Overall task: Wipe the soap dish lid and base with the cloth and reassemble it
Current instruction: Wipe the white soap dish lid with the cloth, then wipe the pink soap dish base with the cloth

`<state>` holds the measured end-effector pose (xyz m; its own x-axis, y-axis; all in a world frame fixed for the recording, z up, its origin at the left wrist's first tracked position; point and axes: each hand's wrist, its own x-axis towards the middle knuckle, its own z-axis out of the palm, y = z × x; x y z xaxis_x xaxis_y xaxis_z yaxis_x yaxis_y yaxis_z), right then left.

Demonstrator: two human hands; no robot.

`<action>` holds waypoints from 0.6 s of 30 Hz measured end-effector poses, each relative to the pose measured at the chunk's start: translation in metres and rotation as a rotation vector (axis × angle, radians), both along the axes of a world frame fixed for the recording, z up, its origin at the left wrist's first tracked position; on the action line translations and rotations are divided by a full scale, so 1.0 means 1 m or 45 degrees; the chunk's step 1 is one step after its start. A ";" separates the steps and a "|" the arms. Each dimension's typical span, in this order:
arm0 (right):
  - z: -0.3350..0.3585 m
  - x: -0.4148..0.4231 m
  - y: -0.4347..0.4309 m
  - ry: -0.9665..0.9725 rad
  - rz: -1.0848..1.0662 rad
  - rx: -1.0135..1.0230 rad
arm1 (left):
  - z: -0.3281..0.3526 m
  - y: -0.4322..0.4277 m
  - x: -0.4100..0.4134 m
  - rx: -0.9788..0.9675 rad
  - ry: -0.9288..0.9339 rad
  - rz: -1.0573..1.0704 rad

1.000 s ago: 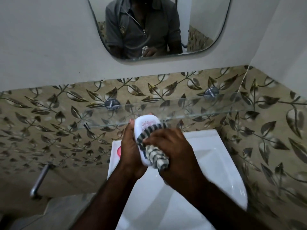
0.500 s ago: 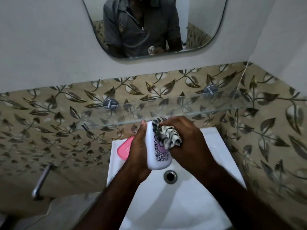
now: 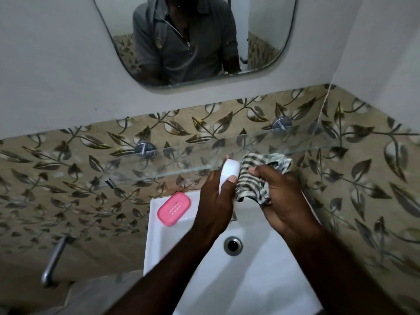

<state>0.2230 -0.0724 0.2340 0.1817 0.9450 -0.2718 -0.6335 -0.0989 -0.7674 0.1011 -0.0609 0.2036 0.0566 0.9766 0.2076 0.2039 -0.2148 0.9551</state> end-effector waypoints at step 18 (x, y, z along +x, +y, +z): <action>-0.049 0.036 0.023 0.065 -0.325 -0.082 | 0.027 0.126 0.067 0.274 1.317 0.171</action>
